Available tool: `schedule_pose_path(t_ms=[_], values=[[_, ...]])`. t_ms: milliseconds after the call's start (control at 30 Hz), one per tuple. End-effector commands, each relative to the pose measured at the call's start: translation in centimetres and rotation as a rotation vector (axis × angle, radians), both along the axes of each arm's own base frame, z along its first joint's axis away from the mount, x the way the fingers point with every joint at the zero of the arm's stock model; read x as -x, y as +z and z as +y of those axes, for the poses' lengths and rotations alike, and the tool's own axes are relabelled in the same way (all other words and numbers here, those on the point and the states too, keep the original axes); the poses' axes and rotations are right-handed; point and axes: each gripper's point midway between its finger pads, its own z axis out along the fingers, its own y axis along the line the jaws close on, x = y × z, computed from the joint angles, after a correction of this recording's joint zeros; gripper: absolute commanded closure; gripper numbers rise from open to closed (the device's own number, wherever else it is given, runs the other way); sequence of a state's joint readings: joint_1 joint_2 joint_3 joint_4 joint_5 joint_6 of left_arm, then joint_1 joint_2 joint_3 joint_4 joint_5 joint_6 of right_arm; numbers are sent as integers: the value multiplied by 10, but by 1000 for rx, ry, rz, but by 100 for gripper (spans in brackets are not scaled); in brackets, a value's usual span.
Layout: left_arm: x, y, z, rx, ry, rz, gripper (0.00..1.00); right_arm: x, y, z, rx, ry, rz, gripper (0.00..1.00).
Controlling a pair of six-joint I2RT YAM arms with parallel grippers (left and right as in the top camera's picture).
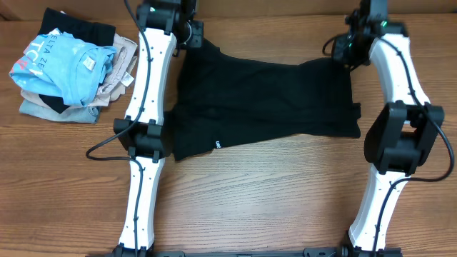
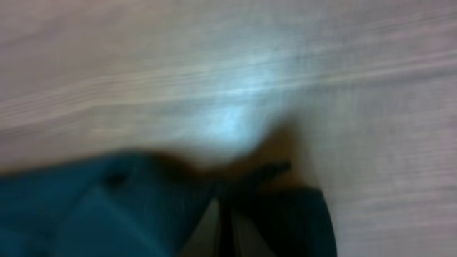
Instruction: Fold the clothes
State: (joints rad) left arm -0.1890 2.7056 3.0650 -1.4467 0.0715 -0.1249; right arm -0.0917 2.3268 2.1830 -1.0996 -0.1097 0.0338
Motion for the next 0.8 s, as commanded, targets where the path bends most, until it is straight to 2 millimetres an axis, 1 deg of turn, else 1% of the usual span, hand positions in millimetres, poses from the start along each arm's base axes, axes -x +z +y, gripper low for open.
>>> schedule_pose_path(t_ms=[0,67,133,200,233,267,400,500,533,600,667,767], values=[[14,60,7,20,16,-83,96,8,67,10,-55,4,-58,96],[25,55,9,10,17,-34,96,26,69,12,-61,2,10,96],[38,48,13,-5,21,27,96,45,64,12,-69,-4,88,96],[48,43,18,-14,26,74,96,59,60,9,-76,-17,147,96],[54,40,22,-27,32,102,96,66,58,5,-79,-28,176,96],[54,39,24,-30,36,105,96,71,58,1,-82,-37,196,96],[57,32,16,14,15,143,96,92,54,-25,-99,-101,273,96],[63,18,8,19,-8,196,96,104,47,-45,-114,-142,312,96],[67,8,4,20,-18,234,96,108,42,-51,-128,-140,325,96],[73,0,2,13,-21,275,96,112,38,-55,-153,-136,340,96],[83,-9,1,1,-26,329,96,116,32,-53,-180,-103,351,96],[101,-14,6,-34,-21,394,96,119,25,-50,-187,-82,368,96]])
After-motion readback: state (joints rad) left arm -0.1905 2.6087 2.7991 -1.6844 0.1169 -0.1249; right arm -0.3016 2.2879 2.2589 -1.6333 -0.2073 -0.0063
